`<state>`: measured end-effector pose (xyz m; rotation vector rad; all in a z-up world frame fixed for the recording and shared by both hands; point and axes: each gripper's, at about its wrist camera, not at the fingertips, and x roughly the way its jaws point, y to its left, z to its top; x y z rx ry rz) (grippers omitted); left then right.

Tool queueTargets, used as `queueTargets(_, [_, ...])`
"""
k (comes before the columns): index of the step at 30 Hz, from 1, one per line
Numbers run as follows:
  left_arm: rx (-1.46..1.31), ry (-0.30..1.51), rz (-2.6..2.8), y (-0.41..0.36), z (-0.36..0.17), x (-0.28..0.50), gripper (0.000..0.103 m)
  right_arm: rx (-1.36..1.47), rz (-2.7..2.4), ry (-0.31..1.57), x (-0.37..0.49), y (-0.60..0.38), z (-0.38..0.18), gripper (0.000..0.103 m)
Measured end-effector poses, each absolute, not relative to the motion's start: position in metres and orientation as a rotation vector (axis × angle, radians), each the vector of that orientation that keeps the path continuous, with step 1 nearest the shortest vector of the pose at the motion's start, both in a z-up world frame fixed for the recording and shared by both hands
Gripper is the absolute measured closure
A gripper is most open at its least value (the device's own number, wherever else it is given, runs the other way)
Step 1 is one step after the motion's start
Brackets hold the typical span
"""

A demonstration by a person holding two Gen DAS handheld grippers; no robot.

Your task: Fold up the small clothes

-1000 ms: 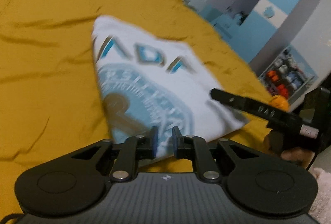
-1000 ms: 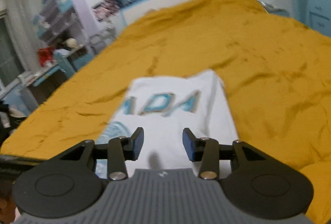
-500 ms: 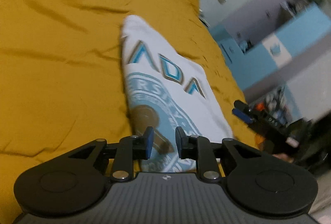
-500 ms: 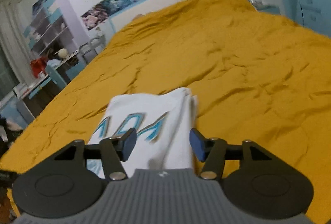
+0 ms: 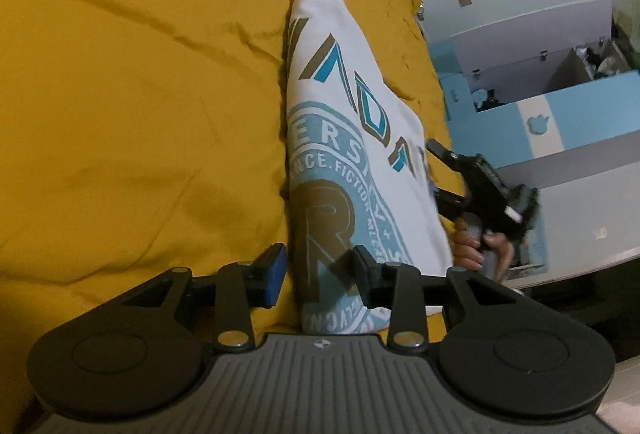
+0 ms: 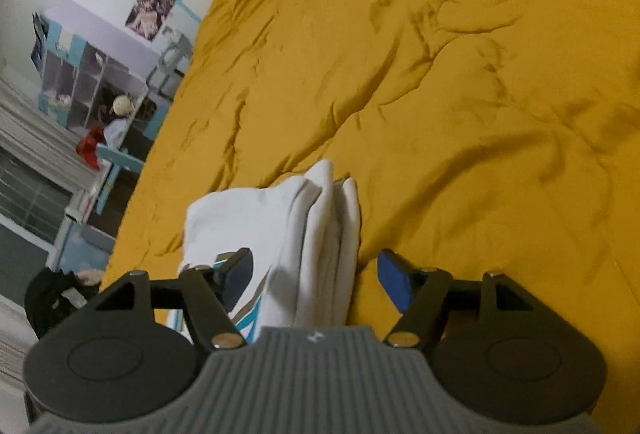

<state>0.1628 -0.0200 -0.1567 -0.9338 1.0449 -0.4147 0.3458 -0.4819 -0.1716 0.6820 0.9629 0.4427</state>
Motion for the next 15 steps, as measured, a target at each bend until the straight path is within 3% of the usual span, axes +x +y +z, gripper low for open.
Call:
queueTargets(8, [-0.921, 1.092, -0.489, -0.046, -0.171, 0.193, 0.048, 0.769, 0.543, 0.961, 0.375, -0.463, -0.194, 0.027])
queueTargets(15, [-0.889, 1.078, -0.497, -0.055, -0.17, 0.19, 0.044, 0.74, 0.536, 0.975, 0.387, -0.448, -0.197, 0.028])
